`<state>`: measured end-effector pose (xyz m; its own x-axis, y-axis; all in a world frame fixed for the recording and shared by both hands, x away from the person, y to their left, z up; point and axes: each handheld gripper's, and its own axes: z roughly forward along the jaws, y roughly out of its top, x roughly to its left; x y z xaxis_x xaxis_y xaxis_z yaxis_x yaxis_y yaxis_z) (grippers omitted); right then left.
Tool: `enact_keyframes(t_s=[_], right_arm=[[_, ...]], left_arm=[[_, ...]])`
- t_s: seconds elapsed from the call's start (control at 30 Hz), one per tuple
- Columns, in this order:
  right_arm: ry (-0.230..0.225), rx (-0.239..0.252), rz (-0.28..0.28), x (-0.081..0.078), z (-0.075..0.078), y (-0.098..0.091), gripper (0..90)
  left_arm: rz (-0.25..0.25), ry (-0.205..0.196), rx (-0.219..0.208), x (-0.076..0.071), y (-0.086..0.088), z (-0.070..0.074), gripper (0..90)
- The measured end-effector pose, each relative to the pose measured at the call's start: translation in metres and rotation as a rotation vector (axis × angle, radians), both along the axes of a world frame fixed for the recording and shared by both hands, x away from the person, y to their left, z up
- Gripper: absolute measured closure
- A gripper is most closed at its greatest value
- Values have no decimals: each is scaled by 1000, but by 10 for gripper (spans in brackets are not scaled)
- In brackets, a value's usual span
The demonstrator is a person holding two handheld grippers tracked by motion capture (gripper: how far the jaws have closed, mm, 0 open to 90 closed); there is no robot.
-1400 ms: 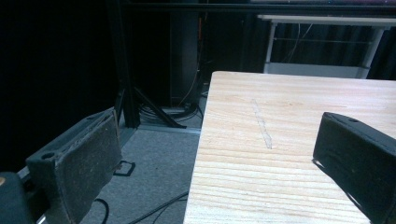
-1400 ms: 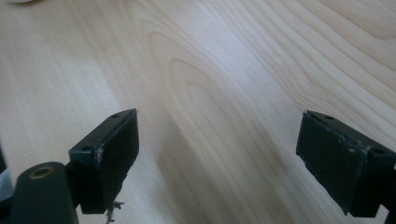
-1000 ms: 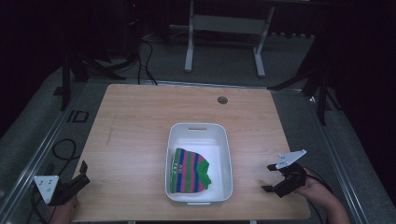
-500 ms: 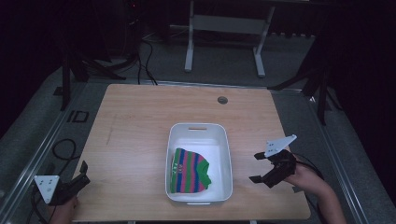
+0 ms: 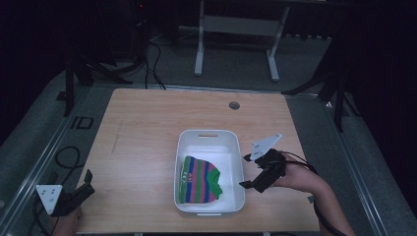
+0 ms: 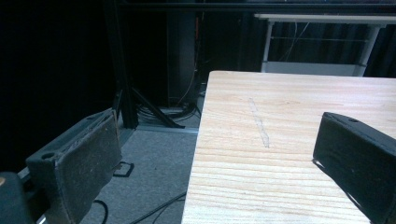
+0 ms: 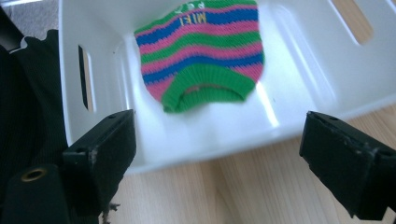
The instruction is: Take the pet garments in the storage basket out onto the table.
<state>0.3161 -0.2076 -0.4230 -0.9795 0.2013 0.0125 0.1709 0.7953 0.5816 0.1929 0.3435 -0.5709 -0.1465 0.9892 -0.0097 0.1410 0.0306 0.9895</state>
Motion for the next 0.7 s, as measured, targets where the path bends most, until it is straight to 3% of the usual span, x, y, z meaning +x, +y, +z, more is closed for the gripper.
enact_keyframes(t_s=[0.27,0.7], right_arm=[[16,-34,77,5,-6,39,125],[30,-125,197,10,-31,101,131]], left_arm=[[-5,-2,-2,0,0,0,13],[-12,-2,-3,0,1,0,13]])
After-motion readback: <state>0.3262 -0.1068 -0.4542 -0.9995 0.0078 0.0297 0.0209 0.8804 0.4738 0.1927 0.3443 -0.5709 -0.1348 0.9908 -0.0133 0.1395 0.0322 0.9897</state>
